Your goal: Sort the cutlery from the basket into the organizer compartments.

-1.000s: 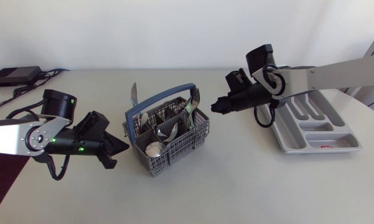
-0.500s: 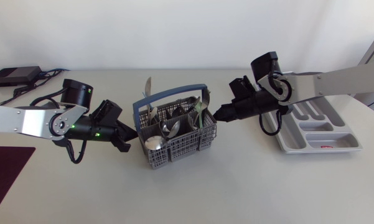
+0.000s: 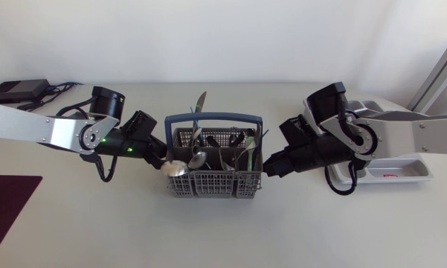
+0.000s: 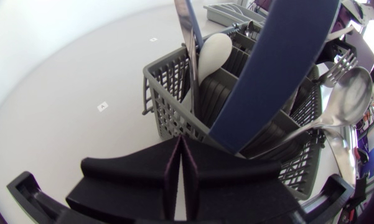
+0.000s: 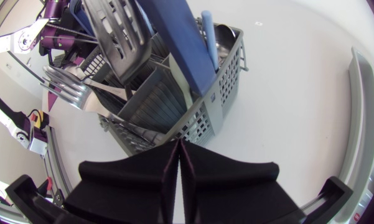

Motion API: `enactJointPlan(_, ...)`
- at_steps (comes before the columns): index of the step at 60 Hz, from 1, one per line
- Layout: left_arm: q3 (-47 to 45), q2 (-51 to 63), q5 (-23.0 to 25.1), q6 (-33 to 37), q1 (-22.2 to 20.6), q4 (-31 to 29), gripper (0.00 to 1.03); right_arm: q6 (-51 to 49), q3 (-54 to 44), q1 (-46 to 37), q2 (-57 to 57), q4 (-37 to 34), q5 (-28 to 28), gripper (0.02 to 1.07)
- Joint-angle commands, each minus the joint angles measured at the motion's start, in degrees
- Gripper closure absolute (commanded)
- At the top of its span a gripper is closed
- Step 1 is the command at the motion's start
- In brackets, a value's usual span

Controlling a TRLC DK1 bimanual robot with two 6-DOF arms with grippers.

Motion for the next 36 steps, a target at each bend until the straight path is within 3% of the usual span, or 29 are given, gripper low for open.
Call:
enactJointPlan(1, 0.02, 0.56, 1.57, -0.25, -0.82, 0.1, 0.96, 0.74, -1.27, 1.08, -0.67, 1.39, 1.54, 0.98)
enactJointPlan(6, -1.56, -1.73, 1.57, 1.07, 0.5, 0.1, 0.86, 0.65, -1.71, 1.08, -2.08, 1.74, 3.65, 0.96)
enactJointPlan(16, -5.17, -8.76, 1.3, 3.79, 4.63, -0.43, 0.62, -0.76, -3.74, 1.08, -5.68, 1.74, 6.37, 0.71)
enactJointPlan(26, -11.32, -20.98, 1.3, 8.19, 7.27, -1.22, 0.49, -2.34, -5.41, 1.08, -10.16, 1.04, 7.52, 0.55)
enactJointPlan(36, -20.11, -35.65, -0.9, 13.81, 5.69, -2.36, 0.4, -3.57, -6.37, 1.34, -14.21, -1.34, 7.52, 0.51)
